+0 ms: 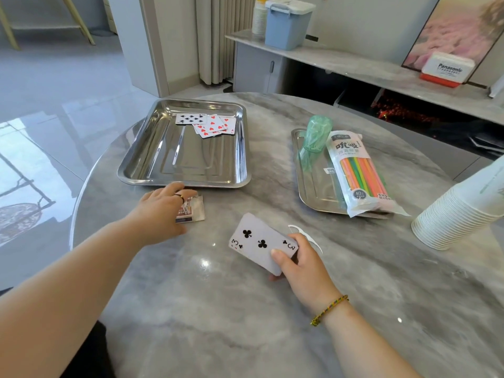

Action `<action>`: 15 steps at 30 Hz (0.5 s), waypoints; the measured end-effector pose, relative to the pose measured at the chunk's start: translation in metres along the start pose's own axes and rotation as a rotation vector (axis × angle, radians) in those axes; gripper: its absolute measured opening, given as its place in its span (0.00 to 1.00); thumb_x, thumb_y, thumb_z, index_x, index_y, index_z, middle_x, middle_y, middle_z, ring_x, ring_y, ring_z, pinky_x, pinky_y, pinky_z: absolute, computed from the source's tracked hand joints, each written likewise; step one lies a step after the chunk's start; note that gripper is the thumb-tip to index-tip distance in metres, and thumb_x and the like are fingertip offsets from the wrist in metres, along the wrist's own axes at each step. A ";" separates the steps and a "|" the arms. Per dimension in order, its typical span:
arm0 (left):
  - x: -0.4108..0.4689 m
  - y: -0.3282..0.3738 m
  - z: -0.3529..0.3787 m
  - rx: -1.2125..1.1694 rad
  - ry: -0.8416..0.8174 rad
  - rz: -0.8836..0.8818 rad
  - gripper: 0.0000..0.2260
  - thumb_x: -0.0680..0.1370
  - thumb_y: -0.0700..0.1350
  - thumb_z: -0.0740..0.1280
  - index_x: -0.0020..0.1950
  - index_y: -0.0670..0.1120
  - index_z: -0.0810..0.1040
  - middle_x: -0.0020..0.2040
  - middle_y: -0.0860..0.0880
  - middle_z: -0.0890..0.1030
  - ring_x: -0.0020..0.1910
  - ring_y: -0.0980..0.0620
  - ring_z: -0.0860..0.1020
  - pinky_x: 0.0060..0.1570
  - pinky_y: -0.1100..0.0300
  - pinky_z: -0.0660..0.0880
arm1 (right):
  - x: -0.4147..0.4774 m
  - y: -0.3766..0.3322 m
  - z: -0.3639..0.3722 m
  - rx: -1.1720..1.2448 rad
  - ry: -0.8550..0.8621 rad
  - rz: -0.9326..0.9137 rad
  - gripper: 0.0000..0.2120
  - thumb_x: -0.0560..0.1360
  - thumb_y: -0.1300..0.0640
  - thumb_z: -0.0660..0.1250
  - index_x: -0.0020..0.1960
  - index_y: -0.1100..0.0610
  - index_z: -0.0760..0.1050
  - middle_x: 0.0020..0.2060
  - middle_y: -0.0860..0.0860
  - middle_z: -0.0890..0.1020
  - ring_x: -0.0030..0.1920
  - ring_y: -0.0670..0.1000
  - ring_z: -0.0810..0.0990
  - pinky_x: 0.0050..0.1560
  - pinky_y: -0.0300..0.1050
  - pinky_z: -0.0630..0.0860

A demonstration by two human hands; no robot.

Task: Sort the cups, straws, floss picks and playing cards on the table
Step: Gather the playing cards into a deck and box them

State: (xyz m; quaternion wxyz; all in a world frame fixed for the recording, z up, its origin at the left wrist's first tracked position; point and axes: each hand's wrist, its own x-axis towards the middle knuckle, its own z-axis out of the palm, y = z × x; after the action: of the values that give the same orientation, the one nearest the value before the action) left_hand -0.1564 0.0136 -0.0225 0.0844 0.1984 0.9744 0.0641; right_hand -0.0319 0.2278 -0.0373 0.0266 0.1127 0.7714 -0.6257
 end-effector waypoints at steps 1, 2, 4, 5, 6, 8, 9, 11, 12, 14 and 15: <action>0.002 0.000 0.002 0.002 0.013 -0.007 0.33 0.73 0.49 0.68 0.73 0.54 0.55 0.72 0.51 0.57 0.71 0.48 0.60 0.68 0.57 0.55 | 0.000 -0.001 0.000 0.042 -0.005 0.012 0.10 0.76 0.64 0.61 0.42 0.51 0.66 0.41 0.49 0.76 0.37 0.50 0.76 0.30 0.34 0.75; 0.004 0.000 0.004 0.010 0.021 -0.008 0.33 0.73 0.49 0.68 0.73 0.54 0.55 0.72 0.51 0.57 0.71 0.48 0.60 0.68 0.56 0.56 | 0.001 -0.002 0.000 0.082 -0.010 0.021 0.09 0.76 0.65 0.60 0.43 0.51 0.66 0.42 0.50 0.76 0.38 0.51 0.78 0.29 0.35 0.76; 0.005 0.001 0.005 0.046 0.016 -0.005 0.33 0.72 0.51 0.68 0.73 0.54 0.56 0.72 0.51 0.56 0.70 0.47 0.60 0.69 0.54 0.56 | 0.001 -0.006 -0.001 0.166 -0.025 0.036 0.09 0.77 0.65 0.59 0.44 0.53 0.66 0.42 0.51 0.78 0.35 0.49 0.81 0.28 0.37 0.77; 0.005 0.001 0.006 0.053 0.014 -0.004 0.33 0.72 0.51 0.69 0.73 0.54 0.56 0.72 0.51 0.56 0.70 0.47 0.60 0.69 0.54 0.56 | 0.000 -0.008 -0.002 0.202 -0.036 0.039 0.08 0.77 0.66 0.59 0.45 0.53 0.66 0.41 0.50 0.78 0.33 0.46 0.82 0.28 0.37 0.77; 0.005 0.001 0.007 0.047 0.015 -0.005 0.33 0.72 0.51 0.69 0.72 0.54 0.57 0.71 0.50 0.57 0.70 0.47 0.60 0.69 0.53 0.57 | 0.000 -0.009 -0.003 0.226 -0.046 0.040 0.08 0.77 0.66 0.58 0.45 0.54 0.66 0.40 0.49 0.79 0.31 0.45 0.82 0.27 0.37 0.77; 0.006 0.001 0.007 0.026 -0.009 0.001 0.33 0.71 0.50 0.70 0.72 0.53 0.58 0.70 0.50 0.59 0.69 0.46 0.60 0.69 0.53 0.58 | 0.000 -0.011 -0.006 0.254 -0.063 0.046 0.07 0.77 0.66 0.58 0.45 0.54 0.67 0.40 0.49 0.79 0.31 0.45 0.82 0.27 0.37 0.77; 0.006 0.001 0.007 0.027 -0.035 0.013 0.33 0.71 0.49 0.70 0.72 0.53 0.58 0.70 0.50 0.60 0.68 0.47 0.60 0.69 0.54 0.59 | -0.001 -0.011 -0.007 0.262 -0.069 0.052 0.07 0.77 0.66 0.58 0.46 0.54 0.67 0.40 0.50 0.79 0.31 0.45 0.82 0.27 0.37 0.77; 0.005 0.001 0.006 0.029 -0.089 0.039 0.33 0.70 0.47 0.70 0.72 0.53 0.58 0.69 0.51 0.62 0.68 0.48 0.61 0.68 0.54 0.60 | -0.002 -0.012 -0.008 0.264 -0.081 0.068 0.06 0.77 0.66 0.58 0.46 0.55 0.67 0.40 0.50 0.79 0.30 0.45 0.82 0.26 0.37 0.77; 0.003 0.001 0.005 0.038 -0.107 0.050 0.32 0.71 0.47 0.70 0.71 0.53 0.59 0.69 0.51 0.62 0.68 0.48 0.62 0.68 0.55 0.61 | -0.003 -0.011 -0.008 0.260 -0.086 0.080 0.06 0.77 0.66 0.58 0.46 0.56 0.67 0.40 0.51 0.79 0.30 0.45 0.82 0.26 0.37 0.77; 0.000 0.002 0.004 0.108 -0.108 0.072 0.30 0.71 0.49 0.69 0.70 0.56 0.61 0.67 0.53 0.63 0.66 0.50 0.63 0.67 0.58 0.59 | -0.003 -0.011 -0.009 0.259 -0.095 0.105 0.05 0.78 0.65 0.58 0.47 0.56 0.67 0.41 0.51 0.79 0.30 0.45 0.82 0.26 0.37 0.77; -0.001 0.002 0.002 0.143 -0.094 0.080 0.28 0.71 0.51 0.68 0.69 0.57 0.62 0.66 0.54 0.64 0.66 0.51 0.63 0.66 0.59 0.57 | -0.004 -0.011 -0.010 0.258 -0.103 0.114 0.05 0.78 0.65 0.58 0.47 0.56 0.67 0.41 0.51 0.79 0.30 0.45 0.82 0.26 0.37 0.77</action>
State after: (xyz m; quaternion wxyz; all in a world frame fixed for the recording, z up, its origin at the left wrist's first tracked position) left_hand -0.1537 0.0155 -0.0243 0.1132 0.2454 0.9627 -0.0117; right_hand -0.0297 0.2348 -0.0243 0.0868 0.1265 0.6747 -0.7220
